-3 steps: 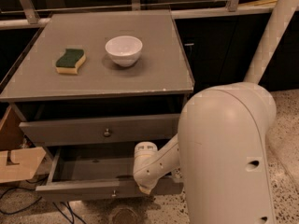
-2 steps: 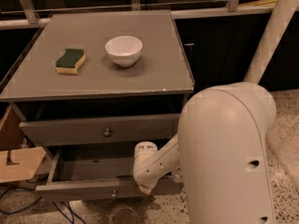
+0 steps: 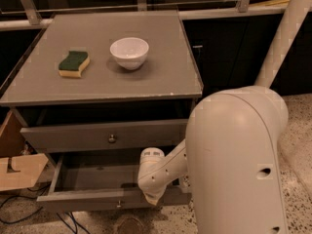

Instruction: Open middle drawer

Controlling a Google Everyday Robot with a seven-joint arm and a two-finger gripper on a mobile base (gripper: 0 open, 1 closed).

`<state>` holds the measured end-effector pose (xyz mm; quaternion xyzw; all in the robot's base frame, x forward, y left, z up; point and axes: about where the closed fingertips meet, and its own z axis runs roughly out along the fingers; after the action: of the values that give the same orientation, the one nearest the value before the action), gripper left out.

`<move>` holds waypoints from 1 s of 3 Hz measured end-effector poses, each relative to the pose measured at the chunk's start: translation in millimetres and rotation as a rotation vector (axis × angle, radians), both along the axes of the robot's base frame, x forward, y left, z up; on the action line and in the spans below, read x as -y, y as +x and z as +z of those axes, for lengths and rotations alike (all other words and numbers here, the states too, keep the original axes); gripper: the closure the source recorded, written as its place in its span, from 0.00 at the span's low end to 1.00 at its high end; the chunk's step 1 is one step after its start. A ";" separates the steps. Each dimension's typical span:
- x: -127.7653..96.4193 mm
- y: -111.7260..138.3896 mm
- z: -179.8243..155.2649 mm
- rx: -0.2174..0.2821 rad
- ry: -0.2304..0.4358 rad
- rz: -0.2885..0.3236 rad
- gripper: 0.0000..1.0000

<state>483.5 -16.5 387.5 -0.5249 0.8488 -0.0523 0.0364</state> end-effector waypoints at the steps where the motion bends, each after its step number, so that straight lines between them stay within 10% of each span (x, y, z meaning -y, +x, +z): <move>1: -1.9 -0.1 0.0 0.000 0.000 0.000 1.00; 3: -1.7 -4.8 1.4 -0.003 -0.003 -0.010 1.00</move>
Offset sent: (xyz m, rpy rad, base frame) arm -0.2272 -0.0689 0.0729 -0.0904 0.1036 -0.3615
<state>478.7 -14.8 388.9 -0.5207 0.8514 -0.0528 0.0342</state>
